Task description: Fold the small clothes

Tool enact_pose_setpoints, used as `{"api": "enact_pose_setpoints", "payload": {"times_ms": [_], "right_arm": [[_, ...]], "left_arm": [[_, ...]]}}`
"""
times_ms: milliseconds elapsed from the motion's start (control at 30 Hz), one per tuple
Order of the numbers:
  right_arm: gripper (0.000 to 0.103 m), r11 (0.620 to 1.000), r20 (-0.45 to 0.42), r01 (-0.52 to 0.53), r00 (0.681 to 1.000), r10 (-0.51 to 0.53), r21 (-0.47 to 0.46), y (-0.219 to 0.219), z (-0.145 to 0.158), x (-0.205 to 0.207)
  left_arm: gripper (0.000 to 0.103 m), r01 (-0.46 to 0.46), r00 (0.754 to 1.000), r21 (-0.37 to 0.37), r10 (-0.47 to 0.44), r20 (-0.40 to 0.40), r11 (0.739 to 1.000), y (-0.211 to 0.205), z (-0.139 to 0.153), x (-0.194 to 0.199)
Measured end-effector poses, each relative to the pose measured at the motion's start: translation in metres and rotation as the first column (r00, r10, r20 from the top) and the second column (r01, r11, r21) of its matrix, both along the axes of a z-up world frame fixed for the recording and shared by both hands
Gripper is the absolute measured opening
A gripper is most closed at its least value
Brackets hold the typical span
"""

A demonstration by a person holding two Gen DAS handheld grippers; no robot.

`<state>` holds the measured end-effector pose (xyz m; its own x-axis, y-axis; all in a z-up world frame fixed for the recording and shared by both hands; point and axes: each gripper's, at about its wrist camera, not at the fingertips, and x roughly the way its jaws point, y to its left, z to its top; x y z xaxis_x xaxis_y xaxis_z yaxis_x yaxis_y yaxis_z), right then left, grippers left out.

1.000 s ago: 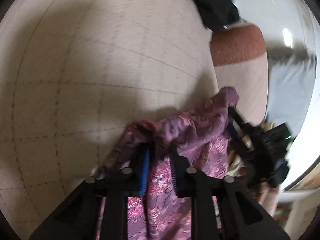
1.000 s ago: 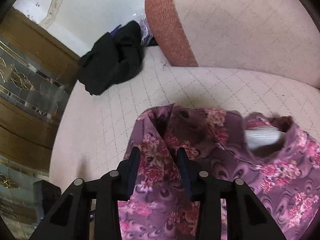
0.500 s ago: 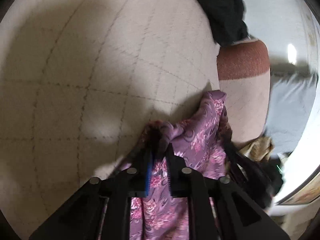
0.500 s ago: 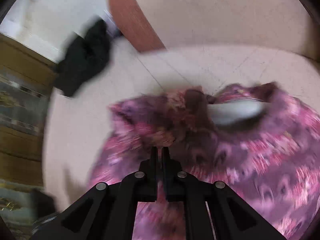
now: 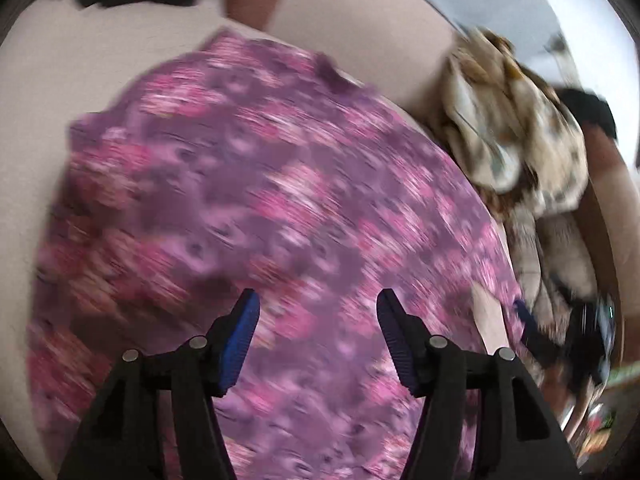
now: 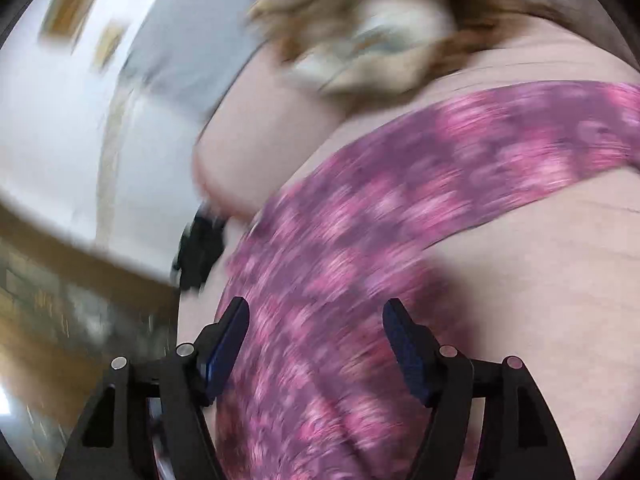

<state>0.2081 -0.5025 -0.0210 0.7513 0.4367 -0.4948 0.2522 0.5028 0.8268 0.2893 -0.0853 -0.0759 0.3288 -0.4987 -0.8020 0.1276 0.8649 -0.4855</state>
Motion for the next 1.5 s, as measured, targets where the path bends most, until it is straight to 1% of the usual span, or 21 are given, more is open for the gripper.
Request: {"api": "enact_pose_setpoints", "payload": {"times_ms": [67,167,233,300,333,400,467,567,700,767,833,900,1000,1067,1133,1167,1233,1300,1367,1400,1500], "right_arm": [[0.074,0.979,0.001,0.162,0.987,-0.163,0.121,-0.057,-0.009,-0.022],[0.074,0.946,-0.052,0.297,0.955,-0.292,0.128,-0.117,-0.015,-0.051],[0.074,0.892,-0.136,0.447,0.889,-0.436,0.061,-0.158,-0.024,-0.087],[0.074,0.822,-0.228,0.569,0.805,-0.548,0.032,-0.184,-0.038,-0.12],[0.074,0.797,-0.259,0.598,0.786,-0.561,0.087,-0.192,-0.051,-0.13],[0.074,0.776,-0.269,0.599,0.794,-0.545,0.196,-0.198,-0.072,-0.13],[0.074,0.755,-0.289,0.611,0.787,-0.546,0.237,-0.205,-0.087,-0.126],[0.074,0.692,-0.295,0.658,0.753,-0.589,0.298,-0.215,-0.102,-0.129],[0.073,0.692,-0.261,0.655,0.756,-0.601,0.303,-0.23,-0.109,-0.117],[0.059,0.731,-0.257,0.642,0.765,-0.59,0.233,-0.236,-0.104,-0.106],[0.026,0.777,-0.287,0.617,0.773,-0.566,0.128,-0.241,-0.106,-0.09],[0.012,0.785,-0.309,0.612,0.767,-0.562,0.091,-0.241,-0.107,-0.088],[0.01,0.773,-0.263,0.624,0.769,-0.583,0.111,-0.239,-0.097,-0.097],[0.01,0.807,-0.121,0.59,0.804,-0.582,0.034,-0.228,-0.056,-0.096],[0.01,0.847,0.019,0.529,0.849,-0.529,-0.05,-0.209,-0.016,-0.088],[0.01,0.881,0.12,0.462,0.885,-0.451,-0.1,-0.19,0.011,-0.079],[0.01,0.921,0.261,0.344,0.92,-0.292,-0.182,-0.153,0.048,-0.063],[0.01,0.913,0.324,0.234,0.938,-0.122,-0.334,-0.102,0.084,-0.046],[0.01,0.891,0.366,0.103,0.928,0.075,-0.442,-0.042,0.109,-0.035],[0.009,0.862,0.357,0.031,0.917,0.177,-0.506,-0.001,0.118,-0.033],[0.01,0.83,0.33,-0.142,0.871,0.364,-0.54,0.082,0.122,-0.045]], "left_arm": [[0.06,0.012,1.0,0.016,-0.013,0.016,1.0,-0.018,0.005,-0.012],[0.066,0.029,1.0,-0.02,-0.029,-0.003,0.999,-0.046,0.017,-0.028],[0.067,0.054,0.998,-0.039,-0.054,-0.015,0.998,-0.073,0.027,-0.035],[0.068,0.083,0.997,-0.036,-0.084,-0.003,0.996,-0.099,0.04,-0.038],[0.068,0.091,0.996,-0.028,-0.09,0.007,0.995,-0.109,0.044,-0.039],[0.068,0.099,0.995,-0.013,-0.099,0.024,0.995,-0.132,0.054,-0.043],[0.068,0.105,0.994,-0.016,-0.105,0.017,0.994,-0.148,0.058,-0.048],[0.068,0.144,0.989,0.006,-0.144,0.036,0.99,-0.166,0.065,-0.057],[0.068,0.153,0.987,0.04,-0.155,0.039,0.987,-0.168,0.063,-0.064],[0.068,0.142,0.99,0.045,-0.143,0.013,0.989,-0.16,0.055,-0.062],[0.068,0.123,0.992,0.053,-0.123,-0.008,0.991,-0.152,0.047,-0.059],[0.068,0.098,0.995,0.047,-0.097,-0.025,0.994,-0.141,0.041,-0.057],[0.068,0.079,0.997,0.019,-0.079,-0.022,0.997,-0.129,0.04,-0.058],[0.068,0.071,0.997,0.003,-0.071,-0.012,0.997,-0.12,0.041,-0.061],[0.068,0.058,0.998,-0.009,-0.058,-0.005,0.998,-0.109,0.043,-0.064],[0.068,0.04,0.999,-0.022,-0.04,0.002,0.999,-0.099,0.045,-0.065],[0.068,0.006,1.0,-0.047,-0.005,0.011,0.999,-0.081,0.051,-0.068],[0.068,-0.02,1.0,-0.065,0.022,0.022,0.998,-0.059,0.056,-0.07],[0.068,-0.035,0.998,-0.074,0.038,0.041,0.997,-0.04,0.06,-0.07],[0.068,-0.046,0.997,-0.071,0.05,0.052,0.996,-0.028,0.062,-0.071],[0.068,-0.054,0.994,-0.035,0.057,0.096,0.998,-0.002,0.064,-0.068]]}}
